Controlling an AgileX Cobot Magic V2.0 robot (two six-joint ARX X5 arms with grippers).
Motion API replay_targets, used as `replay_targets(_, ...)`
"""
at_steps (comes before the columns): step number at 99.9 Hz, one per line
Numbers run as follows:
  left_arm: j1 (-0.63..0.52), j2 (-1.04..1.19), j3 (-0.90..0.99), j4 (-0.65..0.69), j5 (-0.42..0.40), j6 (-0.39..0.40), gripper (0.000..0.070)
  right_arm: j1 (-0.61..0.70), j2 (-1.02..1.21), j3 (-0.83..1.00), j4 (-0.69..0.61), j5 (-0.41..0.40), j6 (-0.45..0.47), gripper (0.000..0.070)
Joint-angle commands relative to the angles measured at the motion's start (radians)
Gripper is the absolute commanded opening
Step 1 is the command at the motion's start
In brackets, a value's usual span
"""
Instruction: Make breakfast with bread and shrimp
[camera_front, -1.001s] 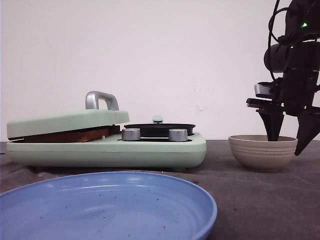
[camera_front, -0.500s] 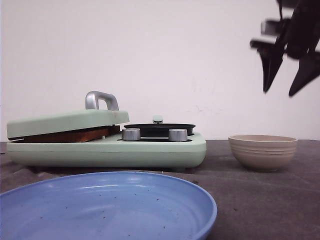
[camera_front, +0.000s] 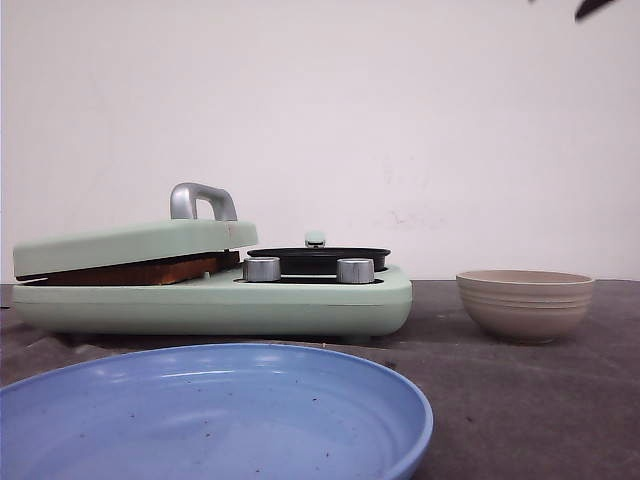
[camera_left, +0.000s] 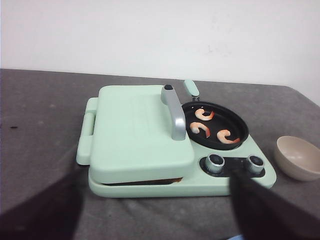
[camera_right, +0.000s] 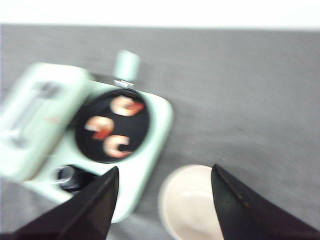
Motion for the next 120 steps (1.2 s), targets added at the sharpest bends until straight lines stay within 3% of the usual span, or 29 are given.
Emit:
replay_targets(1, -0.003, 0.02, 0.003, 0.03, 0.001, -0.034, 0.0307, 0.027, -0.031, 0.007, 0.003, -0.005, -0.024, 0.0294)
replay_targets(15, -0.004, 0.069, 0.003, 0.093, 0.002, -0.059, 0.0131, 0.082, -0.146, -0.085, 0.048, 0.001, -0.024, 0.0)
replay_targets(26, -0.004, 0.115, 0.003, 0.142, 0.002, -0.077, 0.0, 0.123, -0.269, -0.258, 0.151, 0.006, -0.024, 0.0)
replay_targets(40, -0.005, 0.185, 0.003, 0.202, 0.053, -0.091, 0.0, 0.171, -0.445, -0.529, 0.32, 0.012, 0.035, 0.0)
replay_targets(58, -0.035, 0.296, 0.003, 0.285, 0.14, -0.086, 0.0001, 0.271, -0.633, -0.839, 0.585, 0.092, 0.121, 0.0)
replay_targets(79, -0.151, 0.387, -0.059, 0.448, 0.202, -0.105, 0.0001, 0.416, -0.709, -1.034, 0.62, 0.203, 0.134, 0.0)
replay_targets(94, -0.277, 0.394, -0.208, 0.644, 0.081, -0.189, 0.0001, 0.505, -0.708, -1.112, 0.658, 0.292, 0.139, 0.0)
replay_targets(120, -0.403, 0.364, -0.38, 0.658, -0.032, -0.189, 0.0001, 0.578, -0.709, -1.169, 0.668, 0.367, 0.124, 0.0)
